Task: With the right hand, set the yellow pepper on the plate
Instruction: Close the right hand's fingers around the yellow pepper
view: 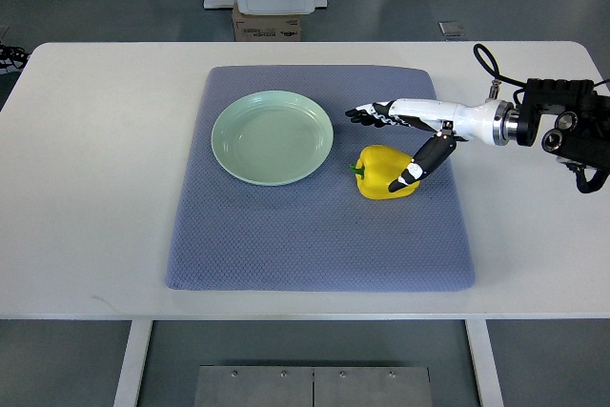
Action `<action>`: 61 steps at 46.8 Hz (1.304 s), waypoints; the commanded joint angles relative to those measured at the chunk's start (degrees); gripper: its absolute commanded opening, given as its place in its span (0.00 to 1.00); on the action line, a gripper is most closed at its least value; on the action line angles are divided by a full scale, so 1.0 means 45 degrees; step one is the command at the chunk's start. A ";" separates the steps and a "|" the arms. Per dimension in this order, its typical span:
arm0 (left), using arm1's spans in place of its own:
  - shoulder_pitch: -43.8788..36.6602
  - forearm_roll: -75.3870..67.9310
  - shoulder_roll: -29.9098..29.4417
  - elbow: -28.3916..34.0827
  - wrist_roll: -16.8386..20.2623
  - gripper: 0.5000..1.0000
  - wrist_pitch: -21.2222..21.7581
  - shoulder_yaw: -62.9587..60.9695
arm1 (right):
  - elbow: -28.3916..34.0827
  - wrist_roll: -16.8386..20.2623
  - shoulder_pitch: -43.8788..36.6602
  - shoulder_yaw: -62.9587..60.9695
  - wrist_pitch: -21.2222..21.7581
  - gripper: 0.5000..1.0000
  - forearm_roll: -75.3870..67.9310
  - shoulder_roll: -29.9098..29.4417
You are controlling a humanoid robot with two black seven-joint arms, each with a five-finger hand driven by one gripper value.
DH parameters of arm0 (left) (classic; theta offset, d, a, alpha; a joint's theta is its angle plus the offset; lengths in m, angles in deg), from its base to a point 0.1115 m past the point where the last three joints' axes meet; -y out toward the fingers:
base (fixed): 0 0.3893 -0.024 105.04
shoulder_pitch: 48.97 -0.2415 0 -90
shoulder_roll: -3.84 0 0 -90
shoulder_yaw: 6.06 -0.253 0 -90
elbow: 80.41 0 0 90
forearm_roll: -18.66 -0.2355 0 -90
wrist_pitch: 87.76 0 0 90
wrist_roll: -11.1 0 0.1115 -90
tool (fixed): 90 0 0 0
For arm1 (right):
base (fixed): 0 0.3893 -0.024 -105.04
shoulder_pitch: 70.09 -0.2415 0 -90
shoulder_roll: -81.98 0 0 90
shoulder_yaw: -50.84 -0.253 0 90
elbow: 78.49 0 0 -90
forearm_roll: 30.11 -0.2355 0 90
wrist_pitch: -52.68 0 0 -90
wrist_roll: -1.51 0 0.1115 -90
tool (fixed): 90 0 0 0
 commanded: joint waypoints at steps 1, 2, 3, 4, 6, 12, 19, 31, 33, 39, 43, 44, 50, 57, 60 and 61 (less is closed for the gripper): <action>0.0001 0.0001 0.0000 0.0000 0.0001 1.00 0.0000 0.0000 | -0.0055 0.0001 0.0022 0.0136 -0.0133 0.90 0.0058 -0.0096; 0.0001 0.0020 0.0000 0.0000 0.0001 1.00 0.0000 0.0000 | -0.0113 0.0001 0.0022 0.0194 -0.0191 0.90 0.0078 -0.0136; 0.0001 0.0001 0.0000 0.0000 0.0001 1.00 0.0000 0.0000 | -0.0172 0.0001 0.0042 0.0233 -0.0269 0.90 0.0078 -0.0175; 0.0001 0.0001 0.0000 0.0000 0.0001 1.00 0.0000 0.0000 | -0.0211 0.0001 0.0061 0.0272 -0.0347 0.90 0.0078 -0.0194; 0.0001 0.0001 0.0000 0.0000 0.0001 1.00 0.0000 0.0000 | -0.0328 0.0001 0.0081 0.0370 -0.0504 0.89 0.0078 -0.0253; 0.0001 0.0001 0.0000 0.0000 0.0001 1.00 0.0000 0.0000 | -0.0582 0.0138 0.0139 0.0663 -0.0914 0.89 0.0097 -0.0390; 0.0001 0.0001 0.0000 0.0000 0.0001 1.00 0.0000 0.0000 | -0.0700 0.0118 0.0159 0.0898 -0.0973 0.86 0.0097 -0.0409; 0.0001 0.0001 0.0000 0.0000 0.0001 1.00 0.0000 0.0000 | -0.0680 0.0118 0.0256 0.1074 -0.0973 0.82 0.0214 -0.0429; 0.0001 0.0001 0.0000 0.0000 0.0001 1.00 0.0000 0.0000 | -0.0661 0.0118 0.0257 0.1074 -0.0973 0.82 0.0253 -0.0429; 0.0001 0.0001 0.0000 0.0000 0.0001 1.00 0.0000 0.0000 | -0.0661 0.0138 0.0393 0.1074 -0.0973 0.81 0.0332 -0.0527; 0.0001 0.0001 0.0000 0.0000 0.0001 1.00 0.0000 0.0000 | -0.0661 0.0138 0.0394 0.1074 -0.0954 0.80 0.0351 -0.0585; 0.0001 0.0001 0.0000 0.0000 0.0001 1.00 0.0000 0.0000 | -0.0661 0.0138 0.0394 0.1074 -0.0973 0.80 0.0351 -0.0604; 0.0001 0.0001 0.0000 0.0000 0.0001 1.00 0.0000 0.0000 | -0.0699 0.0235 0.0452 0.1074 -0.0973 0.80 0.0351 -0.0741; 0.0001 0.0001 0.0000 0.0000 0.0001 1.00 0.0000 0.0000 | -0.0739 0.0313 0.0511 0.1074 -0.0993 0.77 0.0351 -0.0780; 0.0001 0.0001 0.0000 0.0000 0.0001 1.00 0.0000 0.0000 | -0.0739 0.0353 0.0530 0.1074 -0.0993 0.75 0.0351 -0.0800; 0.0001 0.0001 0.0000 0.0000 0.0001 1.00 0.0000 0.0000 | -0.0739 0.0372 0.0530 0.1074 -0.0993 0.74 0.0332 -0.0800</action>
